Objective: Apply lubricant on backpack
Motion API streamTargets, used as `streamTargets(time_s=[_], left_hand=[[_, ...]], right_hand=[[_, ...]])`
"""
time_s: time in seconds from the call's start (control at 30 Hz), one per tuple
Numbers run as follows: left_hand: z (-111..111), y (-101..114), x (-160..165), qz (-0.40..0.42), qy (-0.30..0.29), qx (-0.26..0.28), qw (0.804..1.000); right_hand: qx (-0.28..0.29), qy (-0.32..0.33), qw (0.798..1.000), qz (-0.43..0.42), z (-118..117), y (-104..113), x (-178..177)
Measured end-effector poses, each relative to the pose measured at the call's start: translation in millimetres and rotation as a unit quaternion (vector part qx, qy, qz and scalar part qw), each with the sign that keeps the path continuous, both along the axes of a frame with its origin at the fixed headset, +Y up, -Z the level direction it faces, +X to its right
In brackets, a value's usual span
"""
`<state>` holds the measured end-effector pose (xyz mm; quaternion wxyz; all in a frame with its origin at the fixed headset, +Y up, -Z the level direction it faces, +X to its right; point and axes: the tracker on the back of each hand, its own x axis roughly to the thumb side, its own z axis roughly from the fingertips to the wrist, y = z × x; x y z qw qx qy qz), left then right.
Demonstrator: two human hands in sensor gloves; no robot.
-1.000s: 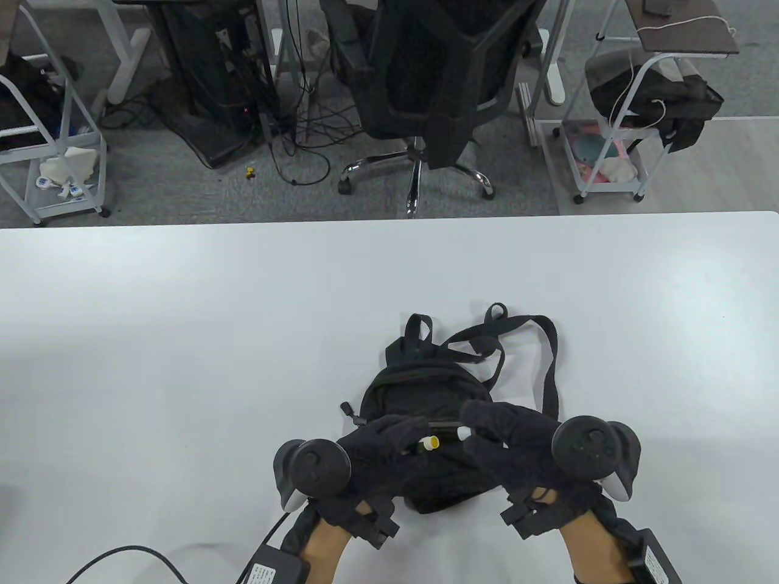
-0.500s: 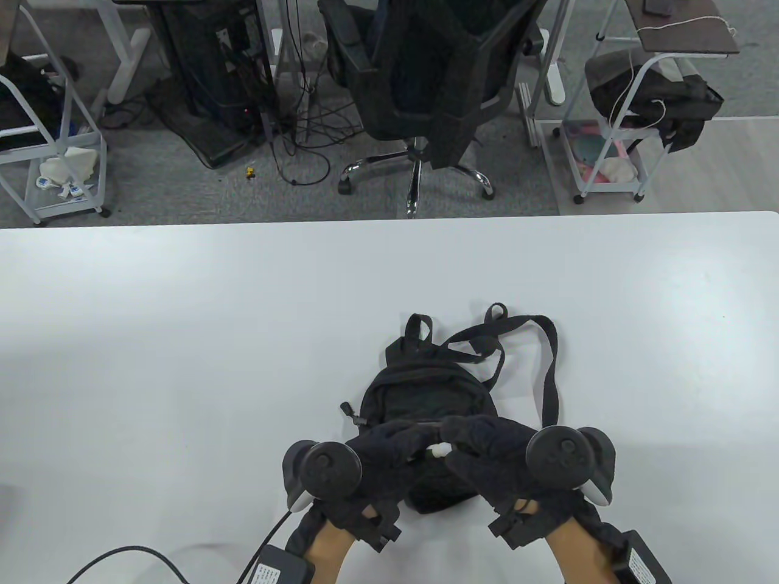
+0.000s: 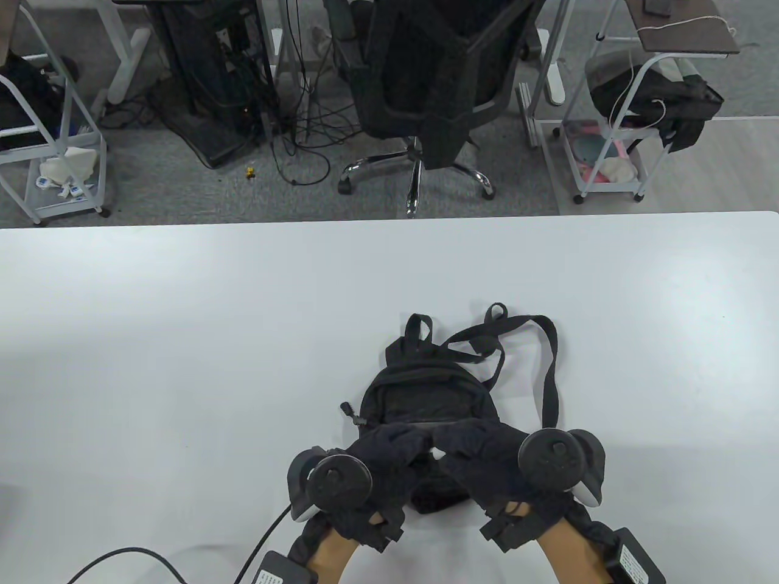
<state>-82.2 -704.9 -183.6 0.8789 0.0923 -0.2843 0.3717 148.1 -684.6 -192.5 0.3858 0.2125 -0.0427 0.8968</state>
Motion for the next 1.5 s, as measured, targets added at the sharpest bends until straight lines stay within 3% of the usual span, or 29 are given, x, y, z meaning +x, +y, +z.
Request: streamTargets(time_s=[0.17, 0.33, 0.57, 0.7, 0.83, 0.97, 1.07, 1.13, 1.3, 1.5], left_hand=[[-3, -5, -2, 0.003, 0.009, -0.005, 1.0], [-4, -4, -2, -0.065, 0.065, -0.018, 0.996], [-19, 1, -48, -0.023, 0.166, -0.037, 0.985], [-27, 0, -85, -0.044, 0.245, -0.035, 0.968], [-37, -11, -120, -0.081, 0.315, -0.073, 0.943], [-45, -27, -150, -0.118, 0.386, -0.137, 0.905], [-49, -36, -163, -0.117, 0.41, -0.203, 0.882], [-51, -41, -168, -0.123, 0.423, -0.217, 0.871], [-53, -49, -177, -0.125, 0.446, -0.233, 0.855], [-53, -49, -181, -0.13, 0.451, -0.233, 0.852]], right_hand=[[0.007, -0.002, 1.0, 0.016, 0, -3, -4], [0.001, -0.017, 0.999, 0.031, -3, -10, -3], [-0.015, -0.044, 0.998, -0.037, -13, -4, 25], [-0.039, -0.036, 0.996, -0.075, -20, -7, 38], [-0.061, -0.031, 0.993, -0.1, -25, -12, 45], [-0.073, -0.028, 0.991, -0.109, -28, -15, 49], [-0.081, -0.022, 0.989, -0.122, -29, -16, 50], [-0.081, -0.021, 0.989, -0.121, -30, -16, 50], [-0.082, -0.022, 0.989, -0.118, -30, -15, 50], [-0.078, -0.02, 0.99, -0.112, -30, -15, 49]])
